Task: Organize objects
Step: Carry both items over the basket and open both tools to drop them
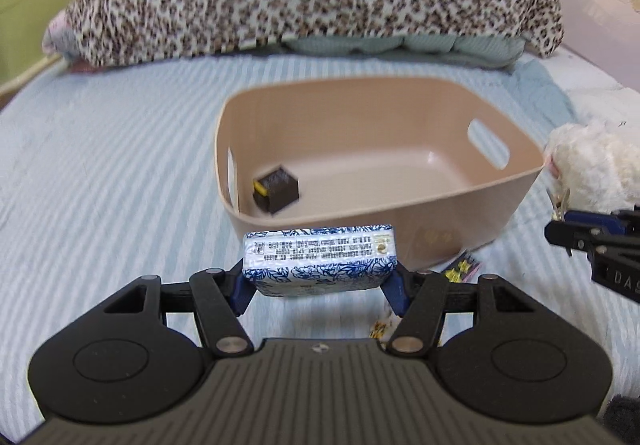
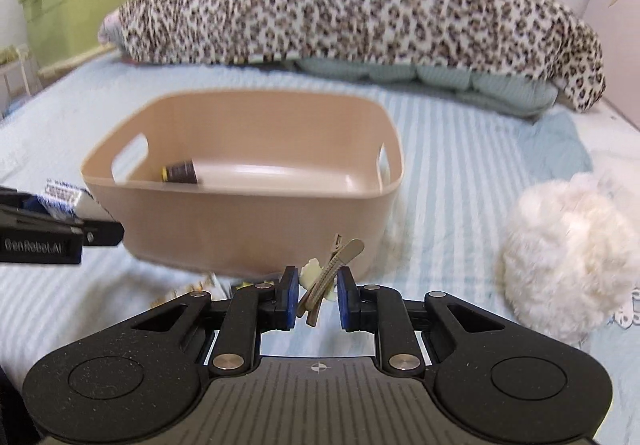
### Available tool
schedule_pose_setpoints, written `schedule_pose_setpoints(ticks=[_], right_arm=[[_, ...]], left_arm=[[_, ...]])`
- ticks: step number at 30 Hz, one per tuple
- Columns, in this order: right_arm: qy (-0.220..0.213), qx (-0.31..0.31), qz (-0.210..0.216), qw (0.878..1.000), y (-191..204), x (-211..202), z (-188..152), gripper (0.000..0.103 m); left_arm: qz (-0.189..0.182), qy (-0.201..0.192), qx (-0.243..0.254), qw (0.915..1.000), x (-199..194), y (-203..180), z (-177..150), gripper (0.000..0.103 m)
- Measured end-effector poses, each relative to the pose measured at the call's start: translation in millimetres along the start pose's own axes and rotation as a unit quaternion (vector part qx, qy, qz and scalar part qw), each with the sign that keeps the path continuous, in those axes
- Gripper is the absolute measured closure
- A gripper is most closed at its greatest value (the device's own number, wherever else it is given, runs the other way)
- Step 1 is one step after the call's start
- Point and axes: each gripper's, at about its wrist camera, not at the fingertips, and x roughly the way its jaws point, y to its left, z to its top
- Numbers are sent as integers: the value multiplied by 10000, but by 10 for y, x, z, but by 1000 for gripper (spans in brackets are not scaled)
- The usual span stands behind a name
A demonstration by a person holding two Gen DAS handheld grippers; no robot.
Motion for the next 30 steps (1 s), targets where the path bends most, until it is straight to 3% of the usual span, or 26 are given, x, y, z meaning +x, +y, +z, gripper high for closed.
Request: schedule_pose_setpoints(ticks=[7,15,30], right_arm=[[-663,322,55,9973,-37,-180,158,84],[-878,714,80,9935,26,-30,275,84],[-569,931,-45,9940,188,660,336,84]], left_arm=[[121,-495,121,9986,-66,-71,104,39],[343,-866,24,9957,77,-73,241,39],[548,-369,-177,9977,801,74,383,39]])
